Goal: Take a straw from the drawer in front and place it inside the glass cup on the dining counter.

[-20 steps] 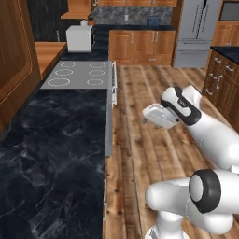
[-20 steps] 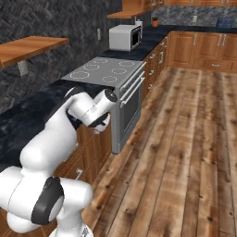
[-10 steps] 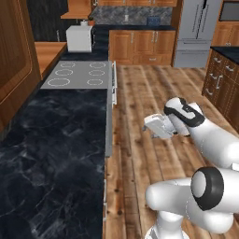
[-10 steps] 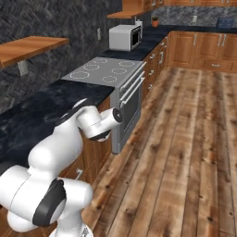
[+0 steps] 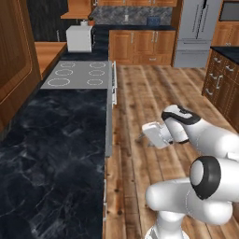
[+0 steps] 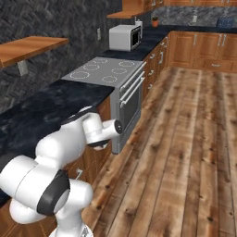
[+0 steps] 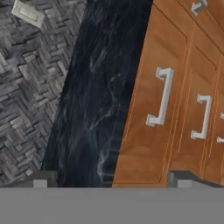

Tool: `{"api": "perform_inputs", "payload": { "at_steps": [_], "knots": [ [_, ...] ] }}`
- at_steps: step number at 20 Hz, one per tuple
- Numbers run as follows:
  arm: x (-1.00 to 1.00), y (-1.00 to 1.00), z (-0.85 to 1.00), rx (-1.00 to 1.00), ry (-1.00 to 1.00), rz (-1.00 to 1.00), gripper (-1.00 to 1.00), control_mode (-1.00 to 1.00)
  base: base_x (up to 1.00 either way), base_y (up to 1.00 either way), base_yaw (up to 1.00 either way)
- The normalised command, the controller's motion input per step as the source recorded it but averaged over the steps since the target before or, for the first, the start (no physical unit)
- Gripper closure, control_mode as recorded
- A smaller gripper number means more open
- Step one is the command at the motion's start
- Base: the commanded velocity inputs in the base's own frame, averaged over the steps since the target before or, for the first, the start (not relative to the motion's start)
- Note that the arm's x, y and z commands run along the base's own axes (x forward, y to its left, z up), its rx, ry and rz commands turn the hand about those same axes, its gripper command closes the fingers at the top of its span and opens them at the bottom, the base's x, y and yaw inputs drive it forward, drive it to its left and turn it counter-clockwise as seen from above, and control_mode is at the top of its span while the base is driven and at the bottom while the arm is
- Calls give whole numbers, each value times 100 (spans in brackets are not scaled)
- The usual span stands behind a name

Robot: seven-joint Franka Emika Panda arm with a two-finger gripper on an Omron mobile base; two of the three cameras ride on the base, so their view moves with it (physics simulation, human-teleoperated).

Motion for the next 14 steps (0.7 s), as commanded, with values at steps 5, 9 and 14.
{"api": "perform_inputs", "payload": {
  "at_steps": [5, 9, 14],
  "knots": [
    [0, 15, -29, 0, 7, 4, -100, -100, 0, 0, 0],
    [0, 14, -14, 1, 19, 3, -100, -100, 0, 0, 0],
    [0, 24, -27, 1, 9, 2, -100, -100, 0, 0, 0]
  ]
}}
